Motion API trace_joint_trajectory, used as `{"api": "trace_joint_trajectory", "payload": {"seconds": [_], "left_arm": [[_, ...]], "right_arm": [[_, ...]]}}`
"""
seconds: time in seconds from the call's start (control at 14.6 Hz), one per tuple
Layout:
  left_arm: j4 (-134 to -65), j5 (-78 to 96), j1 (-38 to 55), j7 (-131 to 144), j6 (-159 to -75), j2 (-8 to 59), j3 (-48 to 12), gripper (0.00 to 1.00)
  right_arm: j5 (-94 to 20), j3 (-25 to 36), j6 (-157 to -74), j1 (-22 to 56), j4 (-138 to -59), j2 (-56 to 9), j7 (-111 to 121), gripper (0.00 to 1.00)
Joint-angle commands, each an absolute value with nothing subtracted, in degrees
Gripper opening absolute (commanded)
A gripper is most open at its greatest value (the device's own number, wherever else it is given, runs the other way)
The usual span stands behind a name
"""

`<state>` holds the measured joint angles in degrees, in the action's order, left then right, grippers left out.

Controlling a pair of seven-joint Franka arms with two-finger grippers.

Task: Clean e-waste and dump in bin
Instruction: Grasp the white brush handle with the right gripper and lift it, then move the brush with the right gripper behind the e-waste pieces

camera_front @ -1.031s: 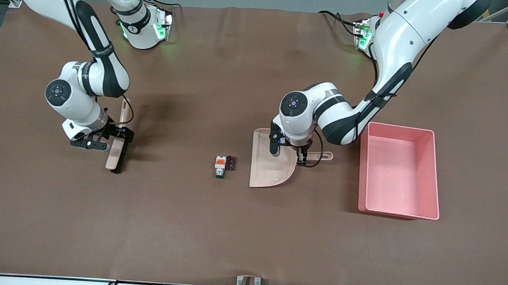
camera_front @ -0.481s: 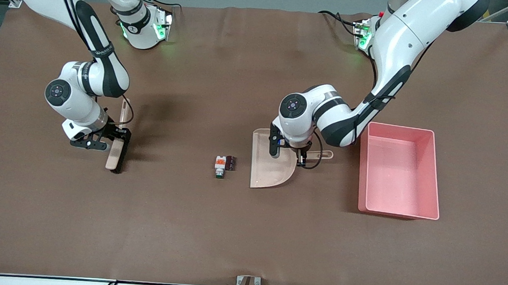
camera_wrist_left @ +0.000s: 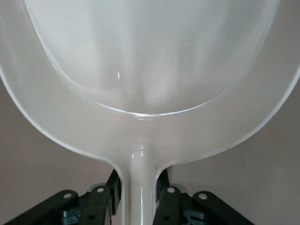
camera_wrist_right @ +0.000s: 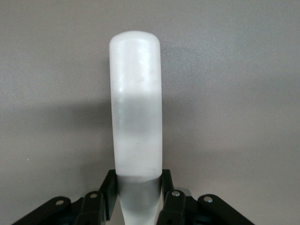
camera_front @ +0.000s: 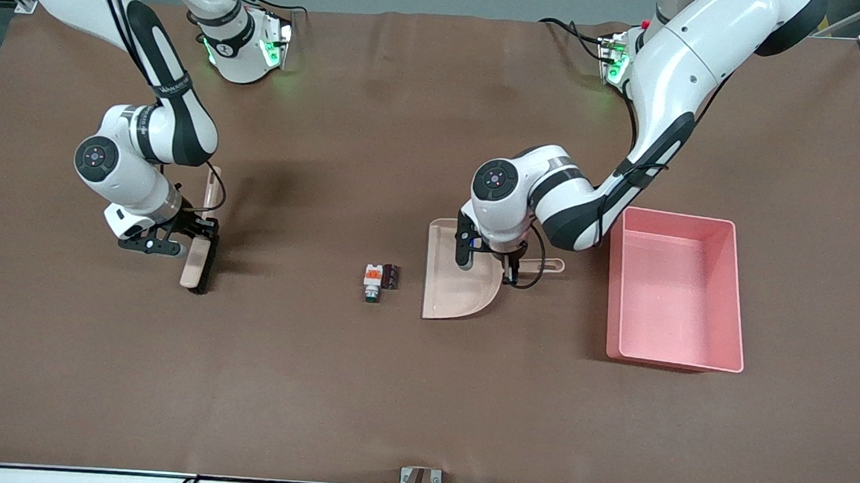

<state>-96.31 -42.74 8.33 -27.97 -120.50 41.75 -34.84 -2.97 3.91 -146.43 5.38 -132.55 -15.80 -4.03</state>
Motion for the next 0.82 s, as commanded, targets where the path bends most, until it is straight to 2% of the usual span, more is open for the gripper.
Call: {"api": "trace_joint_trajectory", "payload": {"seconds": [0.0,0.14,0.48,0.76], "left_arm": [[-94.92,-44.12,8.88,-27.42,-120.15,42.71,-34.63,0.30],[-94.75,-44.03,8.96,-27.51,-119.97,42.71,-34.72,0.27],[-93.16,-44.30,9.23,-27.69,-116.89,42.36,-34.72,0.16],[-93.16,-44.56,10.28,-27.60,-116.10,42.71,-34.63,0.12]], "right_arm": [[-3.52,3.87,-137.15,6.58,-126.85,-14.94,-4.66,0.07],[-3.60,3.87,-132.38,7.55,-123.41,-14.94,-6.23,0.07],[-3.60,3.87,-132.54,16.59,-121.38,-15.20,-19.13,0.05],[-3.60,3.87,-132.71,24.07,-116.91,-18.27,-28.11,0.05]]}}
